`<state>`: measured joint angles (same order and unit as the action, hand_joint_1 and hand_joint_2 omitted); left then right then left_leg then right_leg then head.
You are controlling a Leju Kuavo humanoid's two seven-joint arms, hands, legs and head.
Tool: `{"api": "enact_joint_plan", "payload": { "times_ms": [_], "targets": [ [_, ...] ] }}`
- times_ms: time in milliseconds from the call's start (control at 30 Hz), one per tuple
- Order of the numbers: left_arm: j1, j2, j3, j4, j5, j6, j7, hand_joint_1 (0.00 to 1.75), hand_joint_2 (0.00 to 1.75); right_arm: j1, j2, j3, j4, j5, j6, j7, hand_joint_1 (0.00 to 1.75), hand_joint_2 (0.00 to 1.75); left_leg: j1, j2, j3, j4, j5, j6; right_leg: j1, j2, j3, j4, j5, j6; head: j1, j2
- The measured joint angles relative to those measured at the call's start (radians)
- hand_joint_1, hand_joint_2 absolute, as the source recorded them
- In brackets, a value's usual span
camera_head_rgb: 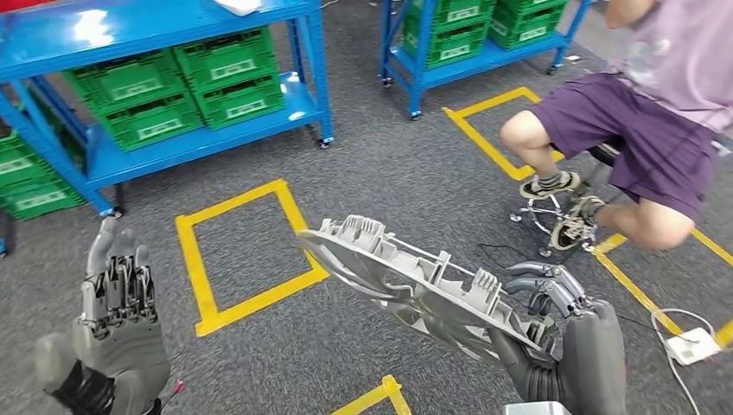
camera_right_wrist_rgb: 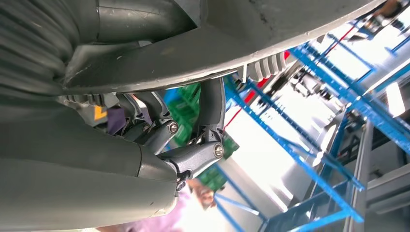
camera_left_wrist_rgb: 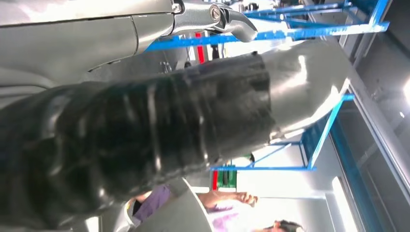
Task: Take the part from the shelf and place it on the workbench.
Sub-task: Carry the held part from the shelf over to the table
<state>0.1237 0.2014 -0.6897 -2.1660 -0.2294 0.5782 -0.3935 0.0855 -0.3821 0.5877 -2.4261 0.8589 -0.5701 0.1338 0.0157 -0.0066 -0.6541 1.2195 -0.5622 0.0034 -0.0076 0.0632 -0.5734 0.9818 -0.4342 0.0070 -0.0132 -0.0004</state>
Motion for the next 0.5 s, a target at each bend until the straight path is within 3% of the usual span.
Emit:
{"api": "enact_joint_plan", "payload": {
  "times_ms": [67, 133, 200, 233, 300, 333, 400, 433, 467, 500],
  "targets": [
    [0.003, 0.002, 0.0, 0.0, -0.002, 0.005, -0.005, 0.0, 0.0, 0.002, 0.002, 0.0, 0.002, 0.002, -0.002, -0.003, 1.75, 1.75, 0.006, -0.045, 0.064, -0.134, 0.054, 0.005, 0.0, 0.028, -0.005, 0.009, -0.001, 0.007, -0.005, 0.0],
    [0.006, 0.003, 0.0, 0.0, -0.005, 0.011, -0.011, 0.0, 0.0, 0.004, 0.004, 0.001, 0.004, 0.005, -0.005, -0.007, 1.75, 1.75, 0.007, -0.076, 0.099, -0.2, 0.064, 0.01, -0.003, 0.051, -0.018, 0.017, 0.0, 0.02, -0.006, 0.0],
    [0.007, 0.003, -0.001, 0.0, -0.007, 0.017, -0.015, 0.0, 0.0, 0.007, 0.006, 0.002, 0.005, 0.008, -0.008, -0.009, 1.75, 1.75, 0.004, -0.06, 0.104, -0.205, 0.066, 0.02, -0.009, 0.073, -0.031, 0.016, 0.007, 0.035, -0.006, 0.0],
    [0.006, 0.003, -0.001, 0.0, -0.008, 0.018, -0.016, 0.0, 0.0, 0.009, 0.007, 0.002, 0.006, 0.008, -0.01, -0.009, 1.75, 1.75, 0.005, -0.049, 0.105, -0.208, 0.069, 0.025, -0.008, 0.065, -0.039, 0.022, 0.005, 0.041, -0.006, 0.0],
    [0.005, 0.004, -0.001, 0.0, -0.009, 0.019, -0.018, 0.0, 0.0, 0.009, 0.007, 0.003, 0.008, 0.008, -0.013, -0.01, 1.75, 1.75, 0.008, -0.023, 0.107, -0.215, 0.075, 0.036, -0.006, 0.013, -0.073, 0.082, -0.027, 0.051, 0.004, 0.0],
    [0.006, 0.004, -0.001, 0.0, -0.009, 0.02, -0.019, 0.0, 0.0, 0.009, 0.008, 0.003, 0.01, 0.009, -0.015, -0.011, 1.75, 1.75, 0.006, -0.01, 0.108, -0.215, 0.075, 0.039, -0.006, -0.021, -0.1, 0.141, -0.057, 0.055, 0.012, 0.0],
    [0.008, 0.004, -0.001, 0.0, -0.009, 0.02, -0.02, 0.0, 0.0, 0.009, 0.009, 0.004, 0.013, 0.009, -0.018, -0.011, 1.75, 1.75, 0.002, 0.019, 0.107, -0.215, 0.073, 0.042, -0.01, -0.051, -0.157, 0.271, -0.109, 0.061, 0.024, 0.0],
    [0.008, 0.004, -0.002, 0.0, -0.009, 0.02, -0.02, 0.0, 0.0, 0.01, 0.009, 0.005, 0.016, 0.009, -0.019, -0.011, 1.75, 1.75, 0.001, 0.034, 0.106, -0.215, 0.072, 0.042, -0.011, -0.055, -0.169, 0.302, -0.114, 0.062, 0.027, 0.0],
    [0.008, 0.004, -0.002, 0.0, -0.009, 0.02, -0.02, 0.0, 0.0, 0.01, 0.009, 0.005, 0.018, 0.009, -0.019, -0.012, 1.75, 1.75, 0.0, 0.048, 0.107, -0.215, 0.071, 0.041, -0.011, -0.058, -0.162, 0.293, -0.103, 0.061, 0.031, 0.0],
    [0.008, 0.005, -0.002, 0.0, -0.01, 0.02, -0.02, 0.0, 0.0, 0.011, 0.009, 0.005, 0.02, 0.009, -0.02, -0.012, 1.75, 1.75, 0.0, 0.061, 0.108, -0.214, 0.069, 0.04, -0.011, -0.063, -0.134, 0.243, -0.076, 0.058, 0.034, 0.0]
  ]
}}
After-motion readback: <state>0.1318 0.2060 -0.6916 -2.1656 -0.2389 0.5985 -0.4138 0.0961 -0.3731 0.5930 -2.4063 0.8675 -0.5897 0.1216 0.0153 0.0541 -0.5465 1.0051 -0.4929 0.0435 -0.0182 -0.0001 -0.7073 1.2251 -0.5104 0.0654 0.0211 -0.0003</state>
